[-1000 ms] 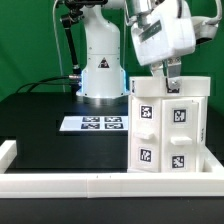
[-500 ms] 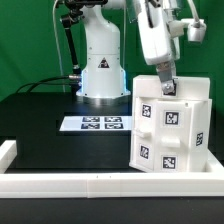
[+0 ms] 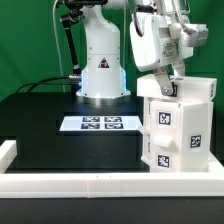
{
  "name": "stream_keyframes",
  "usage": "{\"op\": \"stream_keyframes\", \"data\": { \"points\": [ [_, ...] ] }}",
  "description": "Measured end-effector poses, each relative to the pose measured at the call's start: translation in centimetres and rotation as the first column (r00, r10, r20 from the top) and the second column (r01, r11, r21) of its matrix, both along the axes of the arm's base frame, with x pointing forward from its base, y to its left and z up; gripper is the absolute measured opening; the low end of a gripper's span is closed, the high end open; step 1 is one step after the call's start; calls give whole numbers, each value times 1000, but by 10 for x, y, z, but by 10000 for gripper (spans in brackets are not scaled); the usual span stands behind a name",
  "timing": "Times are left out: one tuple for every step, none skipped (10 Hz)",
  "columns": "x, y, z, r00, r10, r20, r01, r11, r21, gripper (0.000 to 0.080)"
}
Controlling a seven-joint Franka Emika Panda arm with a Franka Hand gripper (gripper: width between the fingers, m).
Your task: Assemble cabinet
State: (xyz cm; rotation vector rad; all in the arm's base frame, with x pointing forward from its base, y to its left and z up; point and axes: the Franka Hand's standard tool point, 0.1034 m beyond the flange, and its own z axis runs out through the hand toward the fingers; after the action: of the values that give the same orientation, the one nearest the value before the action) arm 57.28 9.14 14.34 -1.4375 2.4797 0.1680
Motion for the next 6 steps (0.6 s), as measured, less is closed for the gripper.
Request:
{"op": "stream_keyframes", "data": {
  "points": [
    [1,0,4,1000,11,13,-11,1000,8,728],
    [3,1,12,1000,9,28,-9,1000,22,778],
    [5,1,18,999,2,40,-3,999,33,793],
    [6,2,22,999,7,48,-8,999,35,793],
    [5,2,19,999,11,44,-13,999,34,798],
    [5,2,18,999,27,47,-28,999,30,798]
  ]
}}
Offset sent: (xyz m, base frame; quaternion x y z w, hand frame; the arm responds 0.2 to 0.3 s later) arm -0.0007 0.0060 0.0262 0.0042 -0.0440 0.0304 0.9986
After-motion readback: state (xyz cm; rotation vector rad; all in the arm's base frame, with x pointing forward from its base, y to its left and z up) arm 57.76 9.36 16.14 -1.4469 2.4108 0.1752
